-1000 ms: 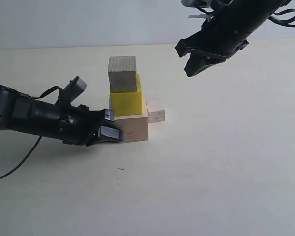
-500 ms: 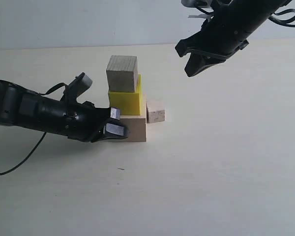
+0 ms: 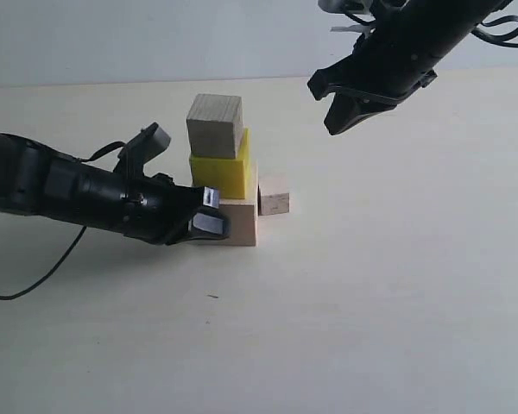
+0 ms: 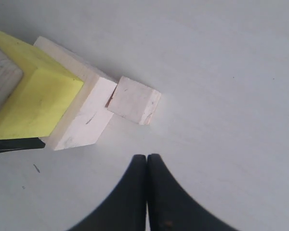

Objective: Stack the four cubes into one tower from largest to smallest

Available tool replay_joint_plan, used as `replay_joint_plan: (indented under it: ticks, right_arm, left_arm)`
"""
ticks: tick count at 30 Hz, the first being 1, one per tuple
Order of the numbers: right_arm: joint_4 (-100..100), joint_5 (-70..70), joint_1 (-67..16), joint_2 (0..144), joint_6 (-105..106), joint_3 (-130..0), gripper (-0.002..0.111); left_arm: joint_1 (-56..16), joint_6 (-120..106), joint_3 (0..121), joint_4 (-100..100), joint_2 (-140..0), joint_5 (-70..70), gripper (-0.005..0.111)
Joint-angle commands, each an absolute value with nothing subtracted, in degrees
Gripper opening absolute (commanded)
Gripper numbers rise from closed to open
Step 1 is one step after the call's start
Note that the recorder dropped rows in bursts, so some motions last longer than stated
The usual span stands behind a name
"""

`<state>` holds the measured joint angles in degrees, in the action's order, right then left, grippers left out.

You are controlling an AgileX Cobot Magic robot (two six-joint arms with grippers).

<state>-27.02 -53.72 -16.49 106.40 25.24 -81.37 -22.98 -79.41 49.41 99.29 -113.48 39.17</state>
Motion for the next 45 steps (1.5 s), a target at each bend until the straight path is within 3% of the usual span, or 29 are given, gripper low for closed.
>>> replay_joint_plan:
  ticks: [1, 45]
  right_arm:
    - [-26.75, -53.67, -16.19, 106.02, 25.30, -81.56, 0.000]
    - [-26.75, -53.76, -16.19, 106.02, 25.30, -81.56, 0.000]
  left_arm:
    - [-23.60, -79.28, 51.33, 99.95, -113.59, 38.33, 0.000]
    - [-26.41, -77.90, 56.65, 99.95, -117.75, 37.00, 0.000]
